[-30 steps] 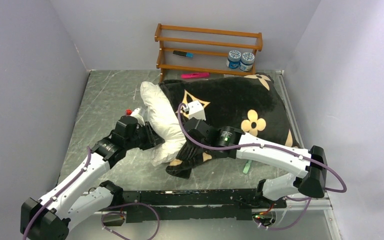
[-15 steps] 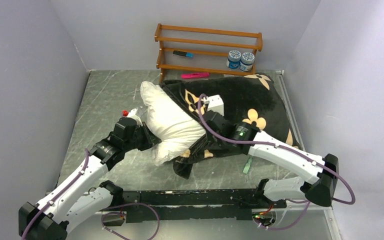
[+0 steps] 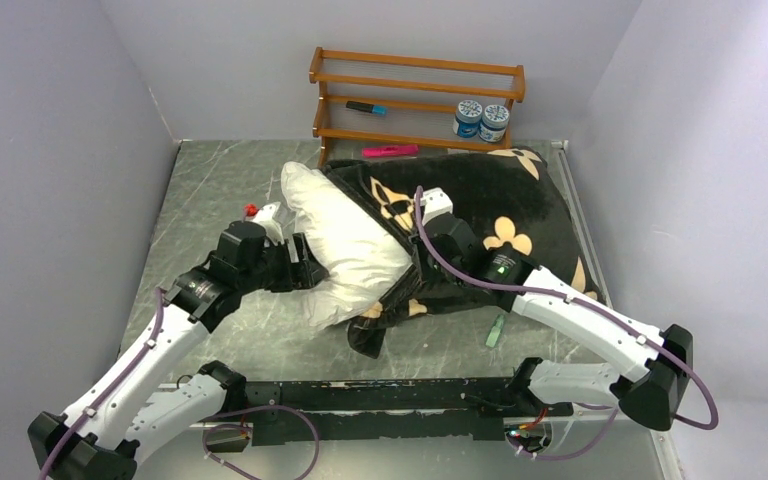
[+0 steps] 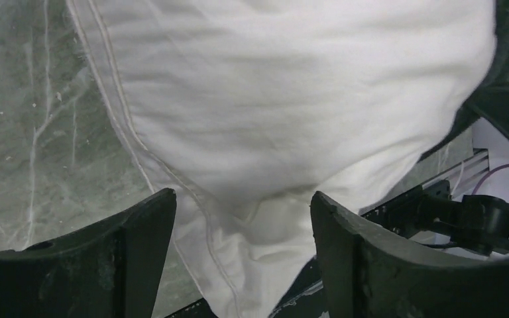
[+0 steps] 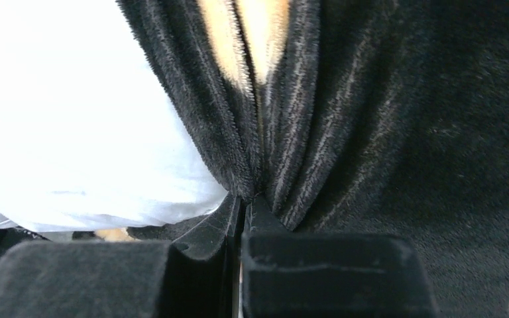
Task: Remove the pillowcase from the pillow
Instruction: Remove the pillow from the pillowcase.
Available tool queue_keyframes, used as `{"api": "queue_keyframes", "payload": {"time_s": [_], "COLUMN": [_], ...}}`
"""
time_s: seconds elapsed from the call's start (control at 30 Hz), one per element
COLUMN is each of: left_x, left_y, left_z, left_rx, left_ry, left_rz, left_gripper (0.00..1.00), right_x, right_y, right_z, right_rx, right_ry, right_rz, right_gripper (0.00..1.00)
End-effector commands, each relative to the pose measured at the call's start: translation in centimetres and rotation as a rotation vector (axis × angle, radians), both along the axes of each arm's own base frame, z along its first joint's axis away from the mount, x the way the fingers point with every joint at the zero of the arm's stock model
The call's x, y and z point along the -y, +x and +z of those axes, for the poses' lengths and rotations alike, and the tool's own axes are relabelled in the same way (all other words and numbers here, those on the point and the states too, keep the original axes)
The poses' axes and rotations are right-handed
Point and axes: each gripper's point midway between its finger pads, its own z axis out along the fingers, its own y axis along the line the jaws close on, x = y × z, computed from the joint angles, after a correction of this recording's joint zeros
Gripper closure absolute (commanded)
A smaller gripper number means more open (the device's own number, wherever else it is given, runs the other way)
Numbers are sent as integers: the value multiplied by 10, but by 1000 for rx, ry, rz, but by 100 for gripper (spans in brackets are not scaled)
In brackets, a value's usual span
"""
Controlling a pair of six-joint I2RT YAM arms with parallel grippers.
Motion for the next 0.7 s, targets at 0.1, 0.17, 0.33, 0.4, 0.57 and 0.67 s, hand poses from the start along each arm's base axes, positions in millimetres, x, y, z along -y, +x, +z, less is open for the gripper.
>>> {"api": "queue_keyframes", "payload": {"time_s": [0.1,0.17,0.33,0.4,0.57,0.67], "left_x": [0,4,1,5,17,23], "left_y": [-27,-39,-56,-55,-53,-54], "left_z": [11,7,-10,-11,-24,-33], "left_rx": [-17,-51,-103,-101,-131,-143], "left_ry": [30,14,35,17,-19,-15], "left_rz": [-145,-189,-237,-241,-253,-259], "left_gripper": [15,13,13,13,13,13], "right_x": [-21,-25,-32,-34,-35,-35], "right_y": [16,17,18,18,18,17], "right_z": [14,14,9,8,7,8], "right_rx": [65,65,54,50,48,50], "right_ry": [22,22,27,29,31,36], "right_rz": [75,84,107,107,112,115], "right_gripper": [100,100,100,100,100,100]}}
